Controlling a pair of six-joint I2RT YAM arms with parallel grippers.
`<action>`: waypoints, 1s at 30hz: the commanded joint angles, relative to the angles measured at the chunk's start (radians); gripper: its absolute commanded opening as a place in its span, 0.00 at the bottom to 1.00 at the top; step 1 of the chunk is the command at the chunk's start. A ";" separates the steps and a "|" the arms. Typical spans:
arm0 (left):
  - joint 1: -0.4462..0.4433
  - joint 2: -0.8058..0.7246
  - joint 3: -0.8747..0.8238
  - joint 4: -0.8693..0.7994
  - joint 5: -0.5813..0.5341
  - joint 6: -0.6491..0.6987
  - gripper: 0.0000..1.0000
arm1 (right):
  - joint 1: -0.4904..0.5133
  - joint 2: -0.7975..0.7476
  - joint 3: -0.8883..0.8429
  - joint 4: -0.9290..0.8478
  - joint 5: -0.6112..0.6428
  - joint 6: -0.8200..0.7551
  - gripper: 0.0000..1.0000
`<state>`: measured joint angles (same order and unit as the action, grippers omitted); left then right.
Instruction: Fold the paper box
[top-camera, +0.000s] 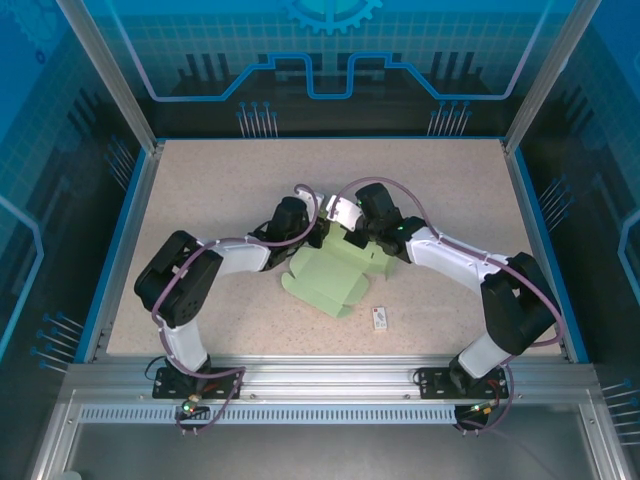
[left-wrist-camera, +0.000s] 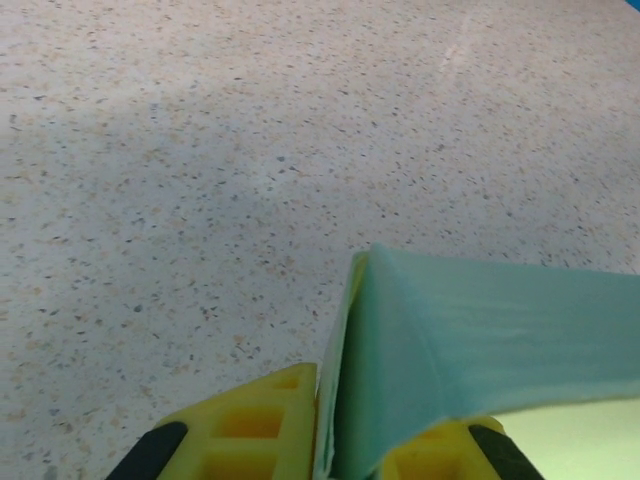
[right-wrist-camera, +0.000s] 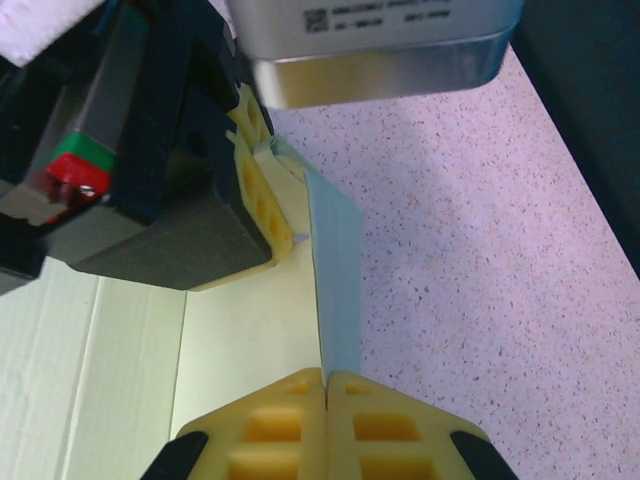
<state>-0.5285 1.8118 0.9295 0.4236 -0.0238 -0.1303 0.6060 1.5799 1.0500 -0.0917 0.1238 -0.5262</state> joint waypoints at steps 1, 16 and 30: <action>0.049 0.001 0.034 -0.067 -0.295 -0.110 0.06 | 0.017 -0.053 -0.032 -0.058 -0.090 0.016 0.00; 0.041 -0.075 -0.130 0.266 -0.077 0.007 0.04 | -0.019 -0.035 0.027 -0.091 0.017 0.138 0.17; -0.010 -0.089 -0.204 0.376 -0.211 0.094 0.04 | -0.033 -0.188 0.053 -0.218 -0.071 0.367 0.59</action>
<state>-0.5152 1.7618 0.7494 0.7166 -0.1585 -0.0937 0.5858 1.4467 1.0756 -0.2558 0.0921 -0.2478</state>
